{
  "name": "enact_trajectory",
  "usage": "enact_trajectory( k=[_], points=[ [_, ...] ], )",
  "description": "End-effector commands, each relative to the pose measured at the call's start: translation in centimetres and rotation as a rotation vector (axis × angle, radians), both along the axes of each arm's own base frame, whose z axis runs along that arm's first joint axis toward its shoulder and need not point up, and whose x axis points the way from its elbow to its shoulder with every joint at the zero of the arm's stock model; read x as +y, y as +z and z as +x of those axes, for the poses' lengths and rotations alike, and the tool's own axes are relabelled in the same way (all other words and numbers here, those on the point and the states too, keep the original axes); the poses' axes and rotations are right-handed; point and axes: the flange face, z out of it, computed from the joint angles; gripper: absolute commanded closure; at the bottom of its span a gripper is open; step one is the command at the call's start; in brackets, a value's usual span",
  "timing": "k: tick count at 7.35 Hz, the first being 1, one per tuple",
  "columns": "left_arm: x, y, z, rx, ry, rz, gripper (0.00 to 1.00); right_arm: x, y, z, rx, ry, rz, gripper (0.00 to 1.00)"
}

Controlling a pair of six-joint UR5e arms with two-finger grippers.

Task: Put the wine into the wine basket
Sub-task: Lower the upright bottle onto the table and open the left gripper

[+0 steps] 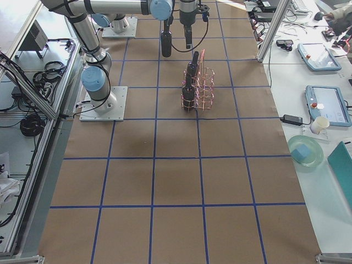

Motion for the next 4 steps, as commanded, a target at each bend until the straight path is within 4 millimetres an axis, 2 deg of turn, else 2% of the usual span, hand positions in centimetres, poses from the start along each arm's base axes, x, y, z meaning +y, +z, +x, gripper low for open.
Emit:
enact_trajectory(
  k=[1,2,3,4],
  points=[
    [-0.4,-0.8,0.0,-0.007,0.003,0.014,0.52,0.0,0.1,0.0,-0.002,-0.006,-0.002,0.0],
    [-0.5,-0.9,-0.1,-0.007,0.005,0.014,0.4,0.0,0.1,0.0,-0.003,-0.006,-0.003,0.0],
    [-0.6,-0.6,-0.2,-0.005,0.005,0.008,0.23,0.0,0.1,0.0,-0.003,-0.006,-0.002,0.0],
    [-1.3,0.8,0.0,0.011,0.005,-0.03,0.0,0.1,0.2,0.1,-0.003,-0.006,-0.005,0.0]
  ],
)
